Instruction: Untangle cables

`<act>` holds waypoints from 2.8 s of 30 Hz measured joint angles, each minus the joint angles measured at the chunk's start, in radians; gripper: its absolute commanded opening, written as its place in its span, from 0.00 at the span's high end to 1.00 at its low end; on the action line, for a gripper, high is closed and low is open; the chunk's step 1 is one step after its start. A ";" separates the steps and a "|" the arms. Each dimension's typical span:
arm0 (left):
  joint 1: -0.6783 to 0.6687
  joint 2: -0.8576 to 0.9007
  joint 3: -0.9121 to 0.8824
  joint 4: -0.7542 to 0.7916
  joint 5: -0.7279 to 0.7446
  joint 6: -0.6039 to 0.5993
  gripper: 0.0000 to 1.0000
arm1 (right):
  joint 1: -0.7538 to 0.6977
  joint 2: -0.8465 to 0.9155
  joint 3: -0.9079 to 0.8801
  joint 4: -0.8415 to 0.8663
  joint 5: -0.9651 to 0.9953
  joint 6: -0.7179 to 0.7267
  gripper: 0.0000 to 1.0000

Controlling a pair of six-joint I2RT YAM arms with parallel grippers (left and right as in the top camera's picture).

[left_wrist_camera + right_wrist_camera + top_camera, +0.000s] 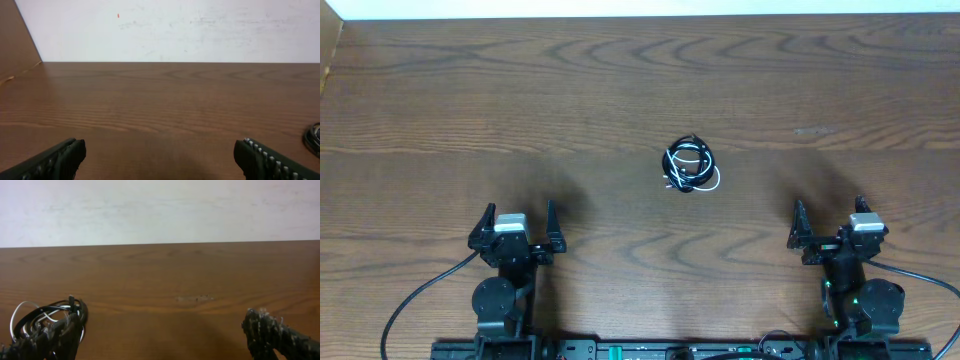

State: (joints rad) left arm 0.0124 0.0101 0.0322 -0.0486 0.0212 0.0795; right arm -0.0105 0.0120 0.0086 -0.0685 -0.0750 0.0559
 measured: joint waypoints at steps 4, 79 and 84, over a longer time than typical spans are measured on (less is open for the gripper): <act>0.000 0.000 0.000 0.000 0.000 0.000 0.00 | 0.000 0.000 0.000 0.000 0.000 0.000 0.01; 0.000 0.010 0.034 -0.066 0.129 -0.035 0.00 | 0.000 0.000 0.000 0.000 0.000 0.000 0.01; 0.000 0.042 0.232 -0.301 0.165 -0.069 0.00 | 0.000 0.000 0.000 0.000 0.000 0.000 0.01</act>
State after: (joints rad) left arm 0.0124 0.0517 0.2642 -0.3496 0.1860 0.0109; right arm -0.0105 0.0120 0.0086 -0.0681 -0.0750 0.0559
